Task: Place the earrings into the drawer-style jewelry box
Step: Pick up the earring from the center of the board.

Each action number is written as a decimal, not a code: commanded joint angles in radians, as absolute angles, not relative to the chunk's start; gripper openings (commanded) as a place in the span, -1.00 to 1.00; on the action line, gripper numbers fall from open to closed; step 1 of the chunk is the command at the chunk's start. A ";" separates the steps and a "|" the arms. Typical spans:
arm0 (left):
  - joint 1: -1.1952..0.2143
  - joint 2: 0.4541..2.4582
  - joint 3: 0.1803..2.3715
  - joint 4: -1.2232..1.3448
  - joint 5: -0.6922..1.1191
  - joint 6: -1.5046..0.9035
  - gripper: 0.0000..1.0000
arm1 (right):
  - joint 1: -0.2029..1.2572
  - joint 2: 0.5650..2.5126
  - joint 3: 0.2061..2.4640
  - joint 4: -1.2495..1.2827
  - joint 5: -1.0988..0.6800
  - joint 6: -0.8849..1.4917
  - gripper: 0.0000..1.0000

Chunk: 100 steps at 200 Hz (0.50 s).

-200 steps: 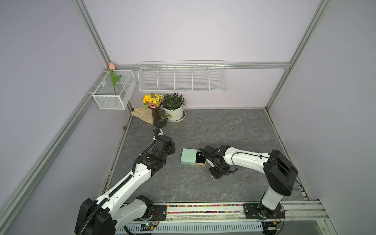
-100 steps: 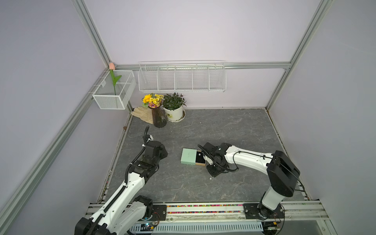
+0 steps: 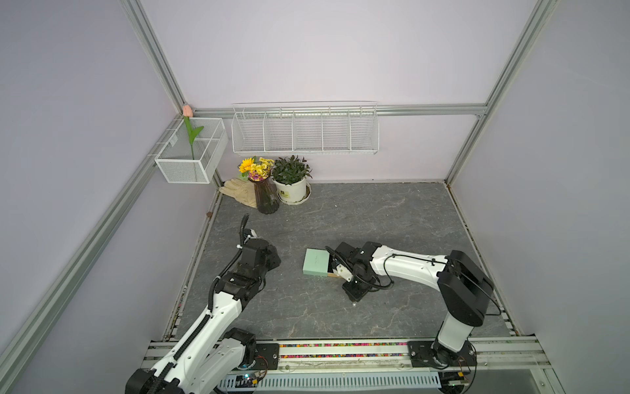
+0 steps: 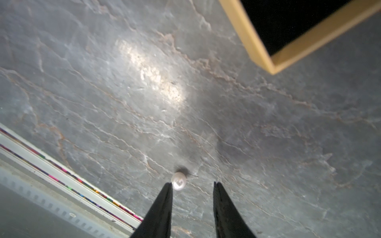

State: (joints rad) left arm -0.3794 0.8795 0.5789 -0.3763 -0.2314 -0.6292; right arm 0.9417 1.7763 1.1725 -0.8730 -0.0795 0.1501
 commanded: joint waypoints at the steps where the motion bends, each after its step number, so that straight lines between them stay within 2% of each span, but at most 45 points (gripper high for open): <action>1: -0.372 0.855 0.561 -0.391 -0.252 -0.651 0.15 | 0.961 1.793 1.186 -0.881 -0.096 0.076 -0.27; 100: -0.371 0.880 0.554 -0.363 -0.236 -0.658 0.15 | 0.969 1.766 1.167 -0.886 -0.014 0.142 -0.29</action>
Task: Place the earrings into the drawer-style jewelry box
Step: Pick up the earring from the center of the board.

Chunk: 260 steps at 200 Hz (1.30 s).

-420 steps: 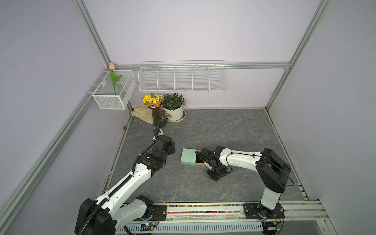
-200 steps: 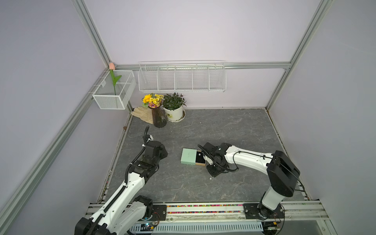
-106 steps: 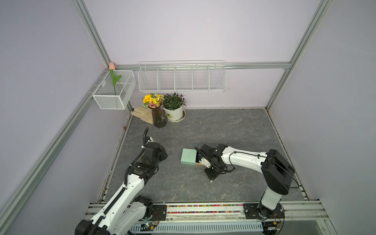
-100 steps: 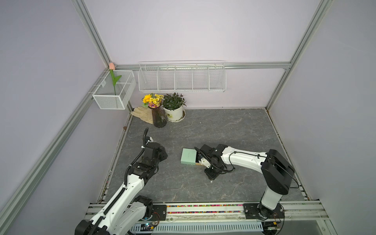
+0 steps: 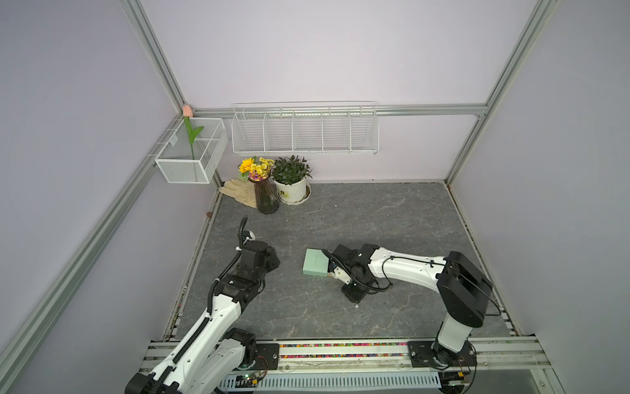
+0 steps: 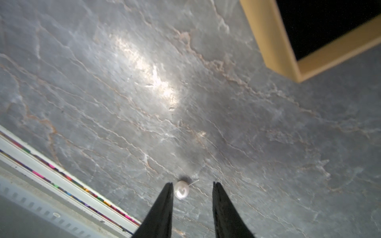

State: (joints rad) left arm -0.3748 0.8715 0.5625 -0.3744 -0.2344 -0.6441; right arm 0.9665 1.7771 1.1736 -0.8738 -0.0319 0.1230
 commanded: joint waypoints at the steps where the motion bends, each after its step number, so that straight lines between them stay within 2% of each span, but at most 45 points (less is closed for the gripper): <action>1: -0.370 0.879 0.554 -0.363 -0.235 -0.657 0.15 | 0.970 1.766 1.167 -0.886 -0.015 0.143 -0.29; 45: -0.369 0.898 0.554 -0.345 -0.225 -0.656 0.15 | 0.971 1.752 1.156 -0.867 -0.089 0.181 -0.33; 77: -0.371 0.907 0.554 -0.340 -0.222 -0.655 0.14 | 0.972 1.731 1.137 -0.895 0.017 0.188 -0.38; 104: -0.369 0.907 0.554 -0.334 -0.222 -0.653 0.14 | 0.972 1.685 1.099 -0.920 0.038 0.175 -0.39; 133: -0.370 0.919 0.557 -0.326 -0.219 -0.656 0.15 | 0.972 1.681 1.069 -0.933 0.030 0.164 -0.33; 176: -0.371 0.919 0.559 -0.326 -0.219 -0.656 0.15 | 0.985 1.696 1.064 -0.930 0.036 0.149 -0.13; 260: -0.370 0.909 0.566 -0.336 -0.222 -0.654 0.14 | 1.016 1.761 1.096 -0.907 0.082 0.155 -0.11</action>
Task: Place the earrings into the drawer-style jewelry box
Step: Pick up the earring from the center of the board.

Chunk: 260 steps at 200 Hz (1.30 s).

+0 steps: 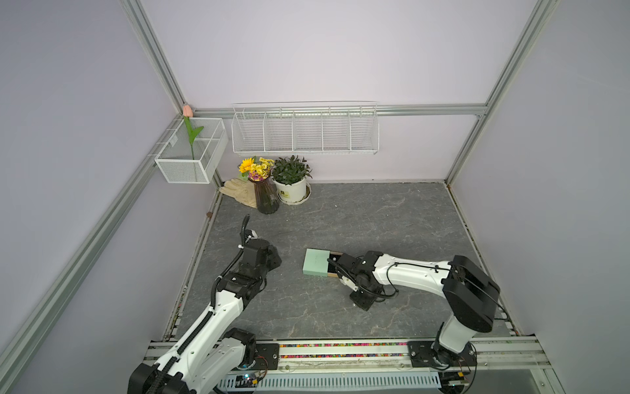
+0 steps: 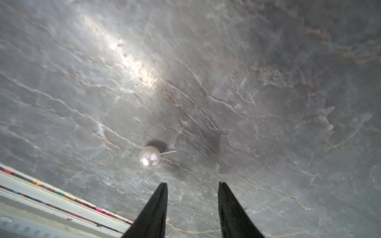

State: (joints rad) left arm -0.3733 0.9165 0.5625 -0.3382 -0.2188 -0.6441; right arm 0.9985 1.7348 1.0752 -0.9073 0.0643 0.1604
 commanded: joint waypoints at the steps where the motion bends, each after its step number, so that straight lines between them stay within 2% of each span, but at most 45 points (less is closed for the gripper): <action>1: -0.369 0.909 0.567 -0.337 -0.222 -0.654 0.14 | 1.016 1.761 1.096 -0.906 0.082 0.154 -0.11; 138: -0.360 0.893 0.568 -0.356 -0.228 -0.656 0.15 | 1.030 1.823 1.158 -0.856 0.101 0.159 -0.06; 193: -0.361 0.900 0.566 -0.350 -0.226 -0.656 0.15 | 1.029 1.847 1.170 -0.842 0.076 0.155 -0.20; 260: -0.361 0.901 0.563 -0.348 -0.223 -0.657 0.14 | 1.029 1.864 1.184 -0.838 0.069 0.151 -0.28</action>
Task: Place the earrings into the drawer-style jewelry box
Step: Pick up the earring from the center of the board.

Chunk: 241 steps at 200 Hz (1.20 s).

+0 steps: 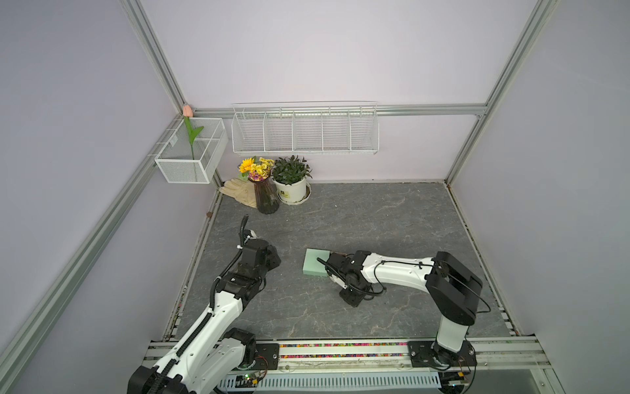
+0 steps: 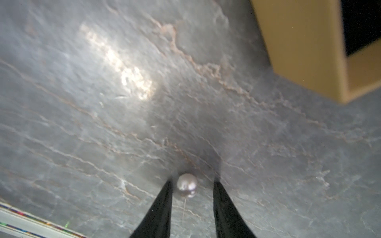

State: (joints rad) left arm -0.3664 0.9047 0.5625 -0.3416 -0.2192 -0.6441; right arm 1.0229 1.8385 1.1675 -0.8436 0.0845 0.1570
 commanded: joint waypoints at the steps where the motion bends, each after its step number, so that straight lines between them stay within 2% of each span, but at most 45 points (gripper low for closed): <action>1: -0.361 0.901 0.563 -0.348 -0.223 -0.659 0.14 | 1.030 1.864 1.184 -0.838 0.069 0.151 -0.28; 114: -0.361 0.905 0.561 -0.342 -0.220 -0.656 0.14 | 1.028 1.872 1.189 -0.847 0.064 0.158 -0.41; 169: -0.360 0.914 0.566 -0.337 -0.216 -0.653 0.14 | 1.029 1.862 1.177 -0.868 0.095 0.192 -0.28; 241: -0.361 0.944 0.565 -0.305 -0.197 -0.655 0.14 | 1.029 1.818 1.125 -0.891 0.100 0.234 -0.30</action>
